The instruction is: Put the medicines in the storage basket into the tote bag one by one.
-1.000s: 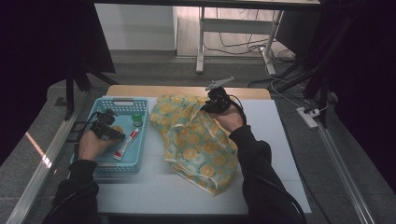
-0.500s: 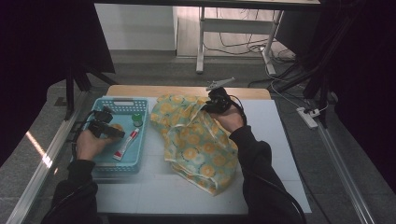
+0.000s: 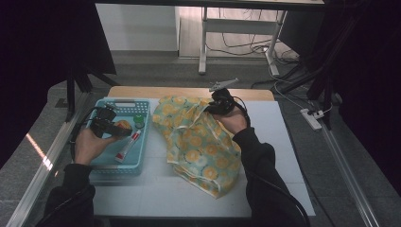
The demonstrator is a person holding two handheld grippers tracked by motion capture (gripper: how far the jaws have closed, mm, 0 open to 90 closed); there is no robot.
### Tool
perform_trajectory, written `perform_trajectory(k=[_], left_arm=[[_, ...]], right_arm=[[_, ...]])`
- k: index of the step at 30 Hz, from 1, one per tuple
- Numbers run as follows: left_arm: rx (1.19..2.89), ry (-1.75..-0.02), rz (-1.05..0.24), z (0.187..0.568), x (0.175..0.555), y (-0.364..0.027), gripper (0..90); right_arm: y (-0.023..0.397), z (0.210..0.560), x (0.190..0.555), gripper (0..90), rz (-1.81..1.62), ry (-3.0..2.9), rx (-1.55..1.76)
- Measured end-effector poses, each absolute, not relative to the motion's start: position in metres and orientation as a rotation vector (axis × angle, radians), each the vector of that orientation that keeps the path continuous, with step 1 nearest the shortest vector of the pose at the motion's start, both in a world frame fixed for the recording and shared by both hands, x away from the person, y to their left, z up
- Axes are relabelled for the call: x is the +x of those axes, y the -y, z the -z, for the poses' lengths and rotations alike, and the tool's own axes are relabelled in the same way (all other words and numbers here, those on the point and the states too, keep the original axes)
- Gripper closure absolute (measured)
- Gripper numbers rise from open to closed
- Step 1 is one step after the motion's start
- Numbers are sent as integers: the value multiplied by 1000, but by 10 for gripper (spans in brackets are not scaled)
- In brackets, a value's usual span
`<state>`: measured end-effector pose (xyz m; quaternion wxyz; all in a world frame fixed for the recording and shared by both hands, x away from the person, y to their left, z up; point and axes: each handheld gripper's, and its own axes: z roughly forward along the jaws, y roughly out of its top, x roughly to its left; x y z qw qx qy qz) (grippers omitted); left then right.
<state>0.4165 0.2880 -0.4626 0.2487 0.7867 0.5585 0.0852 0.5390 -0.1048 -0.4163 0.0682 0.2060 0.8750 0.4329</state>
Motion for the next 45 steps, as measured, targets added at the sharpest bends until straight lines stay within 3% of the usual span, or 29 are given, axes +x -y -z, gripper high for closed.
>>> perform_trajectory(k=[18, 30, 45], left_arm=[[2141, -1313, -212, 426, 387, -255, 207], [2198, -1145, -194, 407, 378, -200, 207], [2306, -944, -144, 412, 381, -120, 207]], right_arm=[[107, 417, 539, 898, -1305, -2630, 631], [108, 416, 538, 898, -1311, -2625, 627], [109, 418, 538, 898, -1309, -2626, 629]])
